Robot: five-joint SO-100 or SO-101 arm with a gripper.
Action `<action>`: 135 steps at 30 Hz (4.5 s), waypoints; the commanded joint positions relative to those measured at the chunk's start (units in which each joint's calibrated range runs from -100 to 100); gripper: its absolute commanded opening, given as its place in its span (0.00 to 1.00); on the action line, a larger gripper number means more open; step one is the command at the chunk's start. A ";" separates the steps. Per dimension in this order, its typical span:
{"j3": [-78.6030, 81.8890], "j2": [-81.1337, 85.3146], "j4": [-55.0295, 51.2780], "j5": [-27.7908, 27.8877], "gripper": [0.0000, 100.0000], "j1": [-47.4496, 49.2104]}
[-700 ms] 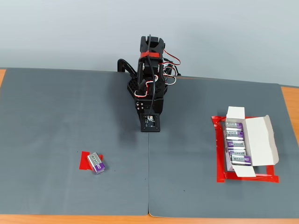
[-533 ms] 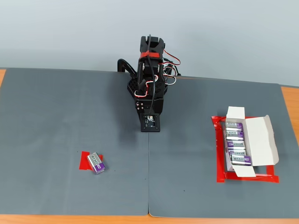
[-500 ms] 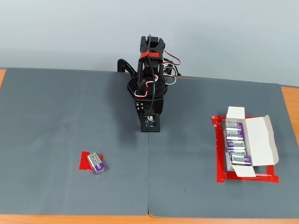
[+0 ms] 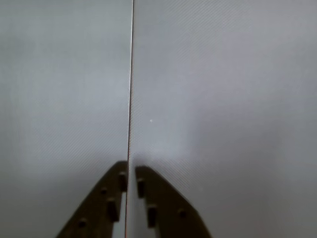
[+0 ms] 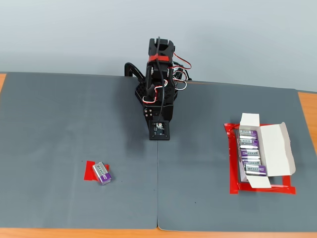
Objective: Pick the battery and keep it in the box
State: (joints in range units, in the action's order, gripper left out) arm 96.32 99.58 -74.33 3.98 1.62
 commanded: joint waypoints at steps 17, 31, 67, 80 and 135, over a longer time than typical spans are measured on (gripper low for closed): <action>-3.74 -0.25 -0.50 0.21 0.02 -0.09; -3.74 -0.25 -0.50 0.21 0.02 -0.09; -16.04 -24.92 13.30 4.95 0.02 -3.52; -35.67 -52.82 25.54 11.88 0.02 -13.22; -73.75 -100.97 25.63 22.41 0.27 -21.20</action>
State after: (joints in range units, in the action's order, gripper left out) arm 25.91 -1.44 -49.35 25.18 -19.53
